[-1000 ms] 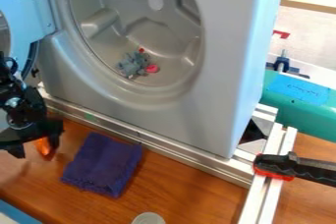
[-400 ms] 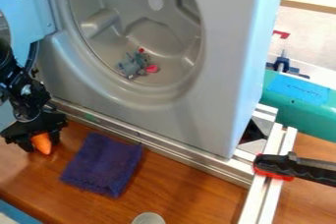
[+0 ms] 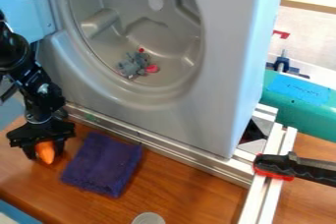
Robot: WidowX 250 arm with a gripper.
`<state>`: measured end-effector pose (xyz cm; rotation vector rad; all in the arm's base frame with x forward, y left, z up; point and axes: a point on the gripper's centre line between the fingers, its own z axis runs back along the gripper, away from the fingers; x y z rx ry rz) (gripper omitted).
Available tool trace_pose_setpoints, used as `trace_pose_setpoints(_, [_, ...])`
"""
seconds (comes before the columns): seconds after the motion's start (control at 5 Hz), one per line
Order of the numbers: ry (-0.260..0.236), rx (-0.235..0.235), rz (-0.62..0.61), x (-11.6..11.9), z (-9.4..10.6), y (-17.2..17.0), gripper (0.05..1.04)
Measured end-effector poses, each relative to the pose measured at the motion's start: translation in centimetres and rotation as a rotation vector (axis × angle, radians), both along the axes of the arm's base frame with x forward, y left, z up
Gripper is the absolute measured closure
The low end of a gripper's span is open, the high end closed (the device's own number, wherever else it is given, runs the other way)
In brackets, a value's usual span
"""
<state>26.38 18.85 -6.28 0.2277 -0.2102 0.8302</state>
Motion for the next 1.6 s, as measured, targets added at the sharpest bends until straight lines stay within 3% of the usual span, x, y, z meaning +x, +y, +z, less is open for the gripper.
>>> trace_pose_setpoints(0.2, [-0.055,0.024,-0.122,0.9,3.6,-1.1,0.411])
trace_pose_setpoints(0.4, [-0.183,0.031,-0.388,2.8,8.7,-3.0,0.411])
trace_pose_setpoints(0.6, [-0.304,-0.008,-0.659,3.9,12.5,-5.9,0.411])
trace_pose_setpoints(0.8, [-0.356,-0.056,-0.788,6.0,12.6,-7.0,0.411])
trace_pose_setpoints(1.0, [-0.363,-0.062,-0.893,8.3,12.5,-9.2,0.411])
trace_pose_setpoints(1.2, [-0.353,-0.025,-1.011,10.4,12.7,-11.3,0.411])
trace_pose_setpoints(1.4, [-0.327,-0.035,-1.059,10.4,12.7,-12.7,0.411])
trace_pose_setpoints(1.6, [-0.342,0.002,-1.039,10.8,13.5,-12.7,0.411])
